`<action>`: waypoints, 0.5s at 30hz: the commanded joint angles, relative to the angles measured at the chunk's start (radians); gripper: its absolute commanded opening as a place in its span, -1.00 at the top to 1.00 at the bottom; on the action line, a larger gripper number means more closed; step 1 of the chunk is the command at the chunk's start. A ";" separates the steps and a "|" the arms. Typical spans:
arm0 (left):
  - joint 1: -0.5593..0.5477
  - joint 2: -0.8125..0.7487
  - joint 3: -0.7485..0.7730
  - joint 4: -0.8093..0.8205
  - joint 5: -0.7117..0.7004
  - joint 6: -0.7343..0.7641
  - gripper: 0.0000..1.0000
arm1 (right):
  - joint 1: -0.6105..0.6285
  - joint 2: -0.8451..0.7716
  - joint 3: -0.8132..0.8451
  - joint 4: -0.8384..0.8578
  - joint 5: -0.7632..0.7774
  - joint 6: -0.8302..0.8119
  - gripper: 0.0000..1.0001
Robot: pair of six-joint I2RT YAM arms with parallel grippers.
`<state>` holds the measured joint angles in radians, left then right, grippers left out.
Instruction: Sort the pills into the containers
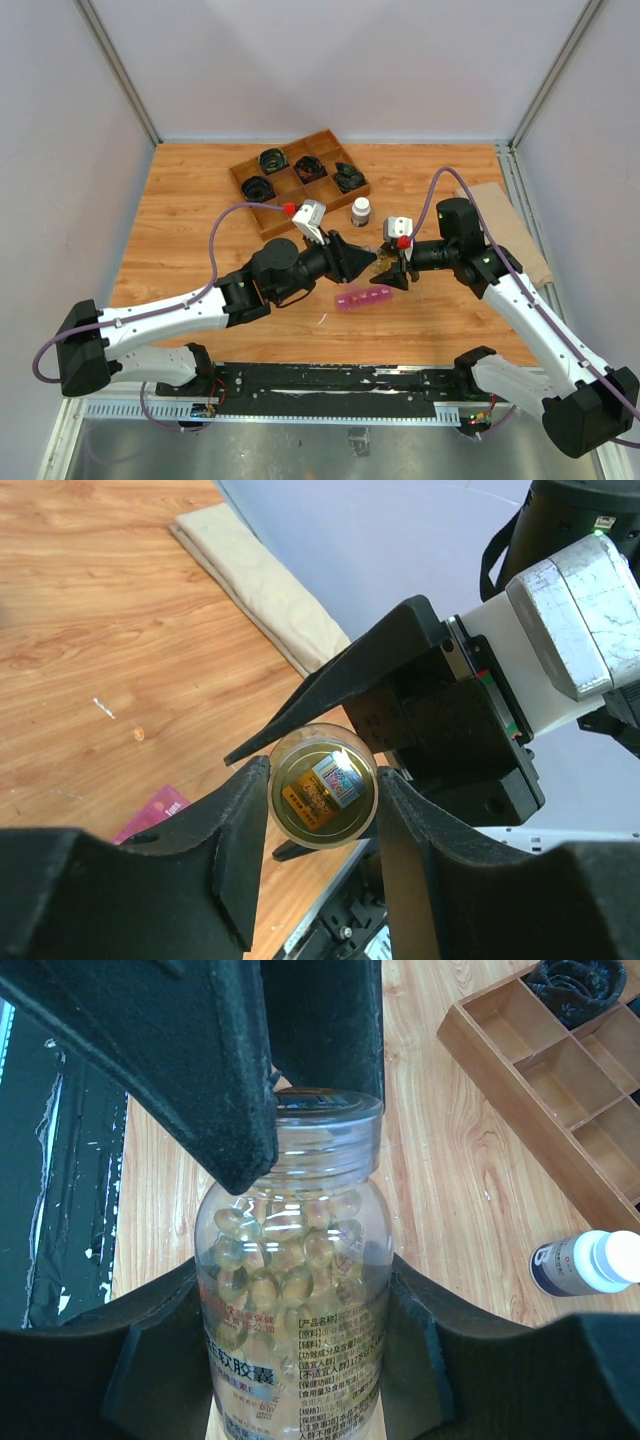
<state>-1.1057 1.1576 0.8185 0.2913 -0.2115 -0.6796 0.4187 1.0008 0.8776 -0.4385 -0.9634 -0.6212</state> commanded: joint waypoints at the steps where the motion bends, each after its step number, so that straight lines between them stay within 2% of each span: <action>1: -0.013 0.011 0.038 -0.014 0.030 0.018 0.28 | -0.012 -0.006 0.015 0.024 -0.009 0.014 0.99; 6: -0.013 0.005 -0.004 0.032 0.094 0.092 0.35 | -0.012 -0.006 0.014 0.023 -0.020 0.015 0.99; 10: 0.000 -0.010 -0.092 0.177 0.230 0.304 0.34 | -0.012 -0.011 0.011 0.024 -0.042 0.007 0.99; 15: 0.129 0.027 -0.217 0.470 0.615 0.444 0.43 | -0.012 -0.016 0.007 0.023 -0.052 0.005 0.99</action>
<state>-1.0458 1.1496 0.6849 0.5583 0.0345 -0.4103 0.4187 1.0004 0.8776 -0.4618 -0.9886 -0.6289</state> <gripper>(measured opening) 0.463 0.537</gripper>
